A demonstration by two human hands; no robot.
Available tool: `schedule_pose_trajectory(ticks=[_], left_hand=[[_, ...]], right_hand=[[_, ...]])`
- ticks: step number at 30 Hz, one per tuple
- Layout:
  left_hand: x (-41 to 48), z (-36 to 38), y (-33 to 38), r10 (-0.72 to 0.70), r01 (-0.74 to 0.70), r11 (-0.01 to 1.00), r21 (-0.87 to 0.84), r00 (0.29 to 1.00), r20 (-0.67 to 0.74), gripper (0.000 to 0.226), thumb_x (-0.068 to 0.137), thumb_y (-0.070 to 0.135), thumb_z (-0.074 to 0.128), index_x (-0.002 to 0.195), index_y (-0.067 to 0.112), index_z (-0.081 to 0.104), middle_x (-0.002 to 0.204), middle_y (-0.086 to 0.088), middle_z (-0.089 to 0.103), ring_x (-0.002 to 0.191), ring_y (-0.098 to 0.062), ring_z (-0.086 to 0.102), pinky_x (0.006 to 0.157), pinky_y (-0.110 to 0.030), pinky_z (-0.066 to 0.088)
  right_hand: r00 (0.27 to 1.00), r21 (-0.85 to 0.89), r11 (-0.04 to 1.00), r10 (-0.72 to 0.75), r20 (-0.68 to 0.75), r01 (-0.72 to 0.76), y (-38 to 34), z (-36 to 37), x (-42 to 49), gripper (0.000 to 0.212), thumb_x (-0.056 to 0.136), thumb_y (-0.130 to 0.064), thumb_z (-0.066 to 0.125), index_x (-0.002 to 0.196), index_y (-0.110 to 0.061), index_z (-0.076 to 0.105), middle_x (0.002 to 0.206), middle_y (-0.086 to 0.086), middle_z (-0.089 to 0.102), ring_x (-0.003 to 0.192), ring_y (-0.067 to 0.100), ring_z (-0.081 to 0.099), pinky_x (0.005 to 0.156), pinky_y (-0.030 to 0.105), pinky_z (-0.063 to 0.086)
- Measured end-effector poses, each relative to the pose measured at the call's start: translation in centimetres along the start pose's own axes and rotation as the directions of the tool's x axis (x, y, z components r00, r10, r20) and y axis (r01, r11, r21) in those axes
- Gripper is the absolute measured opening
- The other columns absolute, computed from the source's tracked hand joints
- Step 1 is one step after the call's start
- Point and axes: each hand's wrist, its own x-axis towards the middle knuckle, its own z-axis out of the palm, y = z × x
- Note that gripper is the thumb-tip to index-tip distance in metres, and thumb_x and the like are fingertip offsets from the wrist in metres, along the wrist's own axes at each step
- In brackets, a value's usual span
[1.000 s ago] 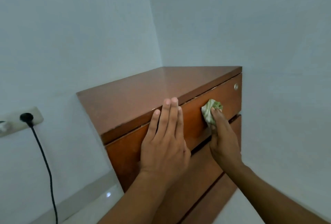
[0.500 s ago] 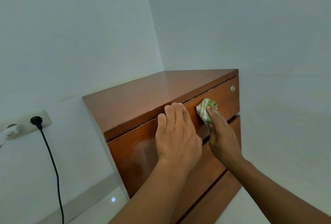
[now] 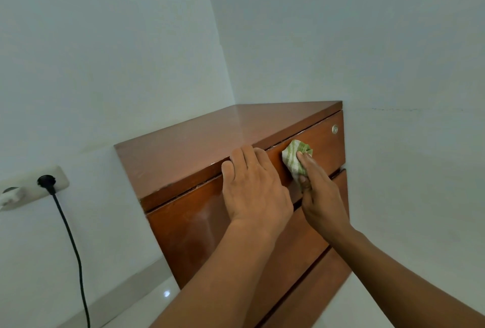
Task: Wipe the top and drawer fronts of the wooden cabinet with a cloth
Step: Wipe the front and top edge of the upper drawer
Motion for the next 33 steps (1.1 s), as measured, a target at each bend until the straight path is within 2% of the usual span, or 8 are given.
schedule_pose_trajectory(ticks=[3, 12, 18, 22, 26, 30, 33], left_hand=[[0.1, 0.0, 0.1, -0.009, 0.009, 1.0, 0.004, 1.0, -0.01, 0.061, 0.085, 0.04, 0.053, 0.132, 0.004, 0.037, 0.121, -0.015, 0.038, 0.109, -0.031, 0.037, 0.094, -0.045, 0.034], [1.2, -0.4, 0.4, -0.006, 0.006, 1.0, 0.015, 1.0, -0.019, 0.048, 0.084, 0.038, 0.053, 0.118, 0.007, 0.041, 0.112, -0.014, 0.037, 0.105, -0.031, 0.036, 0.094, -0.046, 0.031], [-0.5, 0.7, -0.5, 0.032, -0.034, 0.999, -0.034, 0.997, -0.066, 0.06, 0.084, 0.039, 0.05, 0.131, 0.004, 0.039, 0.123, -0.016, 0.041, 0.113, -0.032, 0.039, 0.103, -0.048, 0.033], [-1.2, 1.6, -1.1, 0.07, -0.072, 0.997, -0.017, 0.991, -0.115, 0.065, 0.086, 0.042, 0.048, 0.137, 0.003, 0.035, 0.127, -0.018, 0.041, 0.115, -0.034, 0.041, 0.101, -0.047, 0.036], [-1.5, 1.8, -1.7, 0.064, -0.078, 0.994, -0.073, 0.981, -0.184, 0.062, 0.083, 0.043, 0.052, 0.133, 0.006, 0.043, 0.126, -0.017, 0.047, 0.115, -0.033, 0.046, 0.1, -0.046, 0.04], [-3.1, 2.4, -4.5, 0.041, -0.061, 0.995, -0.073, 0.967, -0.252, 0.06, 0.082, 0.045, 0.057, 0.131, 0.011, 0.047, 0.129, -0.015, 0.049, 0.118, -0.033, 0.048, 0.1, -0.047, 0.044], [-5.1, 3.1, -6.6, -0.019, -0.01, 0.995, -0.099, 0.959, -0.284, 0.062, 0.08, 0.045, 0.063, 0.132, 0.013, 0.054, 0.132, -0.014, 0.054, 0.123, -0.033, 0.048, 0.103, -0.048, 0.044]], right_hand=[[1.0, 0.001, 1.0, -0.007, -0.013, 0.007, -0.1, 0.0, 0.0, 0.05, 0.105, -0.013, 0.045, 0.154, -0.014, 0.037, 0.156, 0.008, 0.042, 0.139, 0.009, 0.032, 0.112, 0.025, 0.03], [0.999, -0.014, 1.0, -0.021, -0.038, 0.02, -0.1, -0.3, 0.0, 0.05, 0.103, -0.01, 0.049, 0.152, -0.011, 0.04, 0.153, 0.012, 0.047, 0.138, 0.021, 0.044, 0.108, 0.028, 0.039], [0.998, -0.032, 0.998, -0.047, -0.044, 0.046, 0.3, -0.2, -0.1, 0.049, 0.104, -0.013, 0.046, 0.152, -0.011, 0.04, 0.153, 0.011, 0.047, 0.139, 0.025, 0.046, 0.111, 0.036, 0.044], [0.997, -0.028, 0.999, -0.048, -0.053, 0.047, -0.1, -0.1, 0.1, 0.048, 0.104, -0.016, 0.045, 0.151, -0.01, 0.041, 0.152, 0.012, 0.048, 0.138, 0.023, 0.046, 0.109, 0.028, 0.039], [0.997, -0.023, 0.999, -0.045, -0.065, 0.044, -0.2, 0.1, 0.1, 0.047, 0.104, -0.015, 0.044, 0.151, -0.008, 0.042, 0.153, 0.011, 0.047, 0.137, 0.01, 0.038, 0.109, 0.012, 0.028], [0.994, 0.004, 0.999, -0.039, -0.101, 0.039, -0.5, 0.4, -0.2, 0.047, 0.104, -0.01, 0.045, 0.151, -0.008, 0.042, 0.153, 0.013, 0.046, 0.137, 0.013, 0.038, 0.111, 0.032, 0.038], [0.99, 0.031, 0.997, -0.061, -0.13, 0.065, -1.6, 1.3, -1.0, 0.046, 0.105, -0.013, 0.041, 0.15, -0.006, 0.041, 0.152, 0.015, 0.046, 0.14, 0.017, 0.037, 0.112, 0.037, 0.037]])
